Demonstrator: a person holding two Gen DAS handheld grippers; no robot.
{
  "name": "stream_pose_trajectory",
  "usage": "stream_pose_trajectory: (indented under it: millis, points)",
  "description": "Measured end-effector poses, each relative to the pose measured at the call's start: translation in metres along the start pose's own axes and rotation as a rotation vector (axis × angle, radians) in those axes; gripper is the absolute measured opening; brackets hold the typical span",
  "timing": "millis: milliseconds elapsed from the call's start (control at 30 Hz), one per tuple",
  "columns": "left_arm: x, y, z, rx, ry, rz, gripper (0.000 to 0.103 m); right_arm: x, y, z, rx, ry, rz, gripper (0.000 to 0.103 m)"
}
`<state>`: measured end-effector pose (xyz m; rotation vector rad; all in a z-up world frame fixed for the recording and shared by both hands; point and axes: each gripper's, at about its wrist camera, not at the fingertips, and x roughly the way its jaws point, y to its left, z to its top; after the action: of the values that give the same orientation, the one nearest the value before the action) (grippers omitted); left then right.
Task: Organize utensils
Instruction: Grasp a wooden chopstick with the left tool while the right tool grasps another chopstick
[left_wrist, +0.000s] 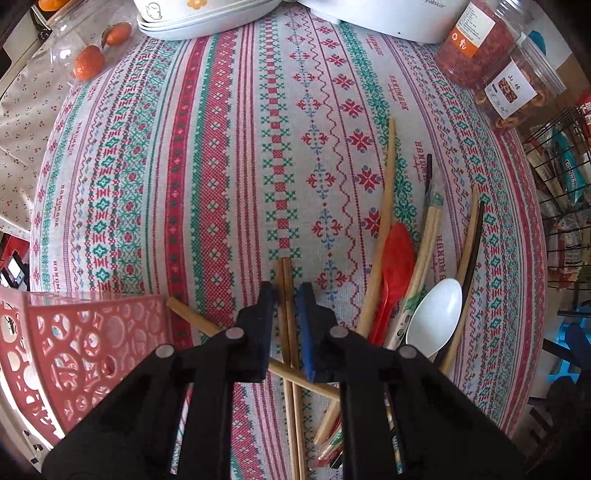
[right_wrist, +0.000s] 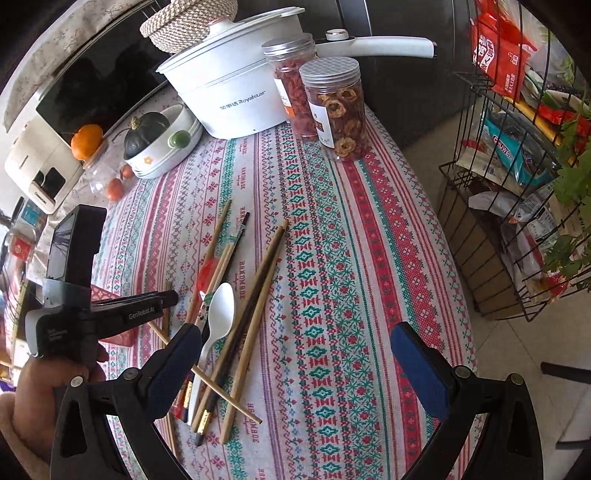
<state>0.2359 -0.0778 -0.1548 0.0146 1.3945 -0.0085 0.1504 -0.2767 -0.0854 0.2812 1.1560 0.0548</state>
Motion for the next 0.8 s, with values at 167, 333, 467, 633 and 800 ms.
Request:
stream_pose_trajectory:
  millis: [167, 333, 467, 633, 800]
  points:
    - [-0.012, -0.002, -0.005, 0.017, -0.076, -0.021, 0.009, 0.004, 0.002, -0.008, -0.003, 0.028, 0.065, 0.100]
    - [-0.058, -0.002, -0.029, 0.038, -0.204, -0.089, 0.009, 0.019, 0.005, -0.021, -0.024, 0.122, 0.151, 0.080]
    - [-0.102, 0.007, -0.054, 0.045, -0.295, -0.142, 0.009, 0.029, 0.009, -0.032, -0.082, 0.179, 0.161, 0.066]
    - [-0.129, 0.032, -0.061, 0.045, -0.385, -0.173, 0.009, 0.041, 0.021, -0.045, -0.165, 0.229, 0.184, 0.049]
    - [-0.156, 0.058, -0.089, 0.048, -0.447, -0.218, 0.009, 0.039, 0.013, -0.047, -0.115, 0.211, 0.116, 0.037]
